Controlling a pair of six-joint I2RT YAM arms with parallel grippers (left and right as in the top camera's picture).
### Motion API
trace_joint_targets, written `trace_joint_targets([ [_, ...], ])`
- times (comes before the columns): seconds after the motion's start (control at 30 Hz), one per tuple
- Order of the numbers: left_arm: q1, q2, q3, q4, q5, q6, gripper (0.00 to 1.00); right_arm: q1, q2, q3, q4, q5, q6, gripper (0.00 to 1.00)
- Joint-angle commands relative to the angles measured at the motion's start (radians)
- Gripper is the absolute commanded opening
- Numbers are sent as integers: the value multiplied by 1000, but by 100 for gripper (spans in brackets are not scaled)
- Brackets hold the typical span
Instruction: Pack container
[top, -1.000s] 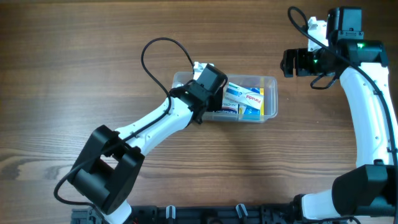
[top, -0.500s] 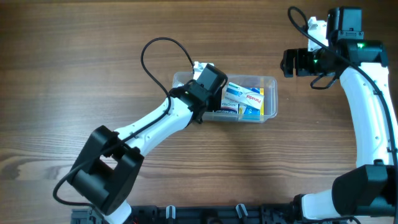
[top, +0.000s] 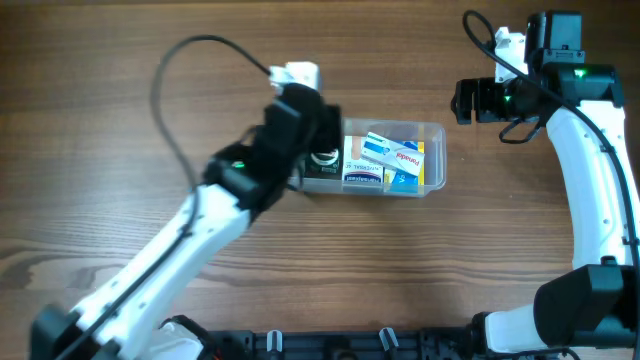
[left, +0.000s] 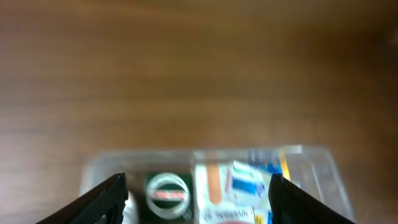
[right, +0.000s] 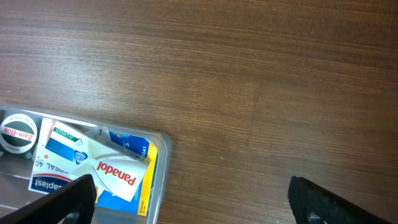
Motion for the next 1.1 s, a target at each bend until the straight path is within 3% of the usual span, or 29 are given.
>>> trace_joint_targets([
  [0.0,135,-101,19,-30,-11,23,79,3,-12,3,3,6,15,100],
  [0.1,261,-138,19,-63,-10,23,95,3,-12,3,3,6,15,100],
  [0.17,334,-145,19,-92,-10,23,99,3,-12,3,3,6,15,100],
  [0.73,676,-135,19,-158,-81,23,100,3,-12,3,3,6,15,100],
  [1.07,681,-135,19,-158,-81,23,100,3,-12,3,3,6,15,100],
])
